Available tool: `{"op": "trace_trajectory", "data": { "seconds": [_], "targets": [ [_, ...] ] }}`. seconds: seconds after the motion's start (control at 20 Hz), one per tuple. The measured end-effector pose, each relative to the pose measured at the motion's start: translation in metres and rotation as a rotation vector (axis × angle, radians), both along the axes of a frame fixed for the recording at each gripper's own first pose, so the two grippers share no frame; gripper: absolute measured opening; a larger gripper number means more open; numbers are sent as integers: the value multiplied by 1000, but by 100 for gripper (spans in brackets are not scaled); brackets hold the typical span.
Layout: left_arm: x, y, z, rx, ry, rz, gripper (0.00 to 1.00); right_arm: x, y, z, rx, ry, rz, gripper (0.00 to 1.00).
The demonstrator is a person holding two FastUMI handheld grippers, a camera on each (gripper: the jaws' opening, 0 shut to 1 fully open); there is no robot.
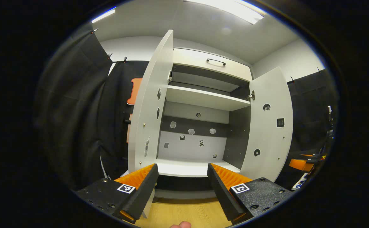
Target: Open the right door of the double-door shoe cabinet with the right hand, and open the left door with the left hand.
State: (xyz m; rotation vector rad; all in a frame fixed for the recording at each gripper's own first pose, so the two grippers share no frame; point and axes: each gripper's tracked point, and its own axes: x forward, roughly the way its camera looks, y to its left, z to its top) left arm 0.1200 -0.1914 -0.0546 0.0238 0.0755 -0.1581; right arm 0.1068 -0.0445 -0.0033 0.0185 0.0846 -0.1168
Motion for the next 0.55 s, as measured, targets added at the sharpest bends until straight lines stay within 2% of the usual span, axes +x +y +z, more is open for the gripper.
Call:
{"op": "trace_trajectory", "data": {
  "seconds": [0.15, 0.2, 0.35, 0.4, 0.45, 0.5, 0.55],
  "targets": [
    [1, 0, 3, 7, -8, -3, 95, 3, 2, 1, -1, -4, 10, 94],
    [1, 1, 3, 9, -10, 0, 95, 3, 3, 2, -2, -5, 11, 98],
    [3, 1, 2, 0, -10, 7, 95, 3, 5, 4, -4, -14, 19, 98],
    [3, 2, 1, -5, -6, 8, 98, 4, 5, 5, -6, -17, 20, 98],
    [3, 2, 1, -8, -3, 9, 98, 4, 5, 6, -8, -21, 21, 94],
    [3, 2, 0, -12, 1, 9, 98, 4, 5, 7, -9, -25, 20, 98],
    [4, 1, -1, -16, 5, 7, 97, 4, 6, 8, -6, -27, 19, 98]
  ]
}}
